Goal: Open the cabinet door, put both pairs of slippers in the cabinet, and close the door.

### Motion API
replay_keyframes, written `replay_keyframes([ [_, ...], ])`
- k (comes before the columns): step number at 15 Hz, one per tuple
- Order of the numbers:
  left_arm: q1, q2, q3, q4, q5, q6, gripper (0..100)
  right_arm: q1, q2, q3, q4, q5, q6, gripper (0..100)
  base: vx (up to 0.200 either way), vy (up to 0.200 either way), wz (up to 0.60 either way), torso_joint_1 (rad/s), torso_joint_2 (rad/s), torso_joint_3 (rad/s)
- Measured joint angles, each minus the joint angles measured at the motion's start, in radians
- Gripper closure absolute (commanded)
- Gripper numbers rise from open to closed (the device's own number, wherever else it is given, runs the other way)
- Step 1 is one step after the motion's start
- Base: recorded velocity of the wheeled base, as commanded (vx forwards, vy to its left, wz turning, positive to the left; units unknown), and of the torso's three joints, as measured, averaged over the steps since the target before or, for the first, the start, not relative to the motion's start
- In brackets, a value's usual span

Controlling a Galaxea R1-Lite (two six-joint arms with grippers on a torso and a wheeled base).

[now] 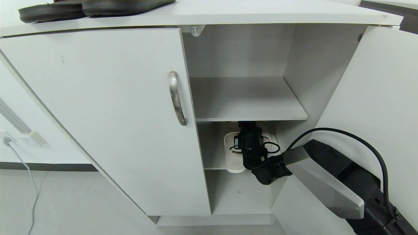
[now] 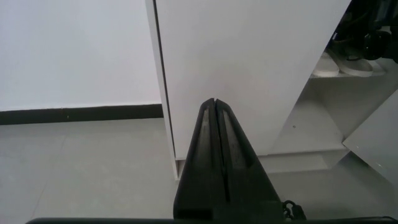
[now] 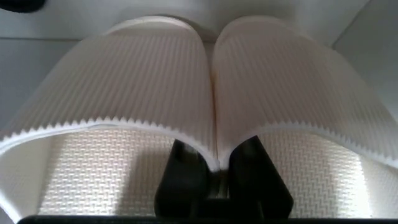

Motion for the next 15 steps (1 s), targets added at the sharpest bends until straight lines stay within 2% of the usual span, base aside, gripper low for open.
replay_keyframes([
  [4,0.0,0.0,0.0,0.0,0.0,-0.003,100,-0.002,0.004,0.034,-0.011,-0.001,0.0,0,0.0,0.0,0.0,0.0,0.0,0.0],
  [9,0.0,0.0,0.0,0.0,0.001,-0.004,100,0.013,-0.064,0.2,-0.119,0.0,0.001,0,0.0,0.0,0.0,0.0,0.0,0.0],
  [15,0.0,0.0,0.0,0.0,0.0,-0.005,100,0.12,-0.313,0.73,-0.369,-0.006,0.001,0,0.0,0.0,0.0,0.0,0.0,0.0],
])
